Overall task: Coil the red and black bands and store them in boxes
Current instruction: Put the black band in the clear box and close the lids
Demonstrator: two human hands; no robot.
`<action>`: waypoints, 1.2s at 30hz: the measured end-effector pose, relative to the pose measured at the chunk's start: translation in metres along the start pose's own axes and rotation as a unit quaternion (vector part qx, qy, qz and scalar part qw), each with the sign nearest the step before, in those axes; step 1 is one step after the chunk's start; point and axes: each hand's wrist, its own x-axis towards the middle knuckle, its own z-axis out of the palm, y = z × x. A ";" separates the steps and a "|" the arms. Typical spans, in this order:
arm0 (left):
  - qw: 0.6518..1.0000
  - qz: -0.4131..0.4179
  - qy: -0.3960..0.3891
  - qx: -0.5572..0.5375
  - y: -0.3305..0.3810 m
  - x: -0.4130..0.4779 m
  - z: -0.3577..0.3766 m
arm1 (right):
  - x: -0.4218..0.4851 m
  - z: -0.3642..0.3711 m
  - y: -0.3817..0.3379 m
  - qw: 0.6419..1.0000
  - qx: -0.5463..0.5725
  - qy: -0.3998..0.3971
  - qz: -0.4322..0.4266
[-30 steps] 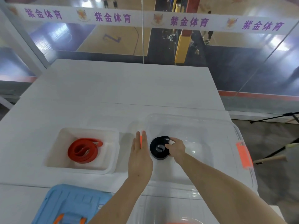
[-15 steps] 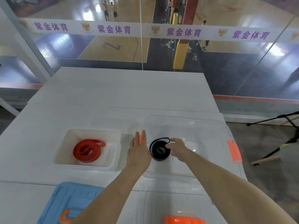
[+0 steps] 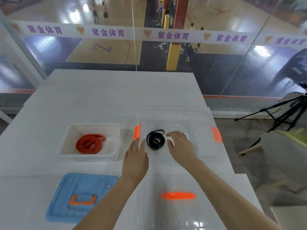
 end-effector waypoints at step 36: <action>0.904 -0.315 -0.173 -0.233 -0.016 -0.174 0.143 | -0.269 0.032 0.180 0.920 0.071 -0.109 0.369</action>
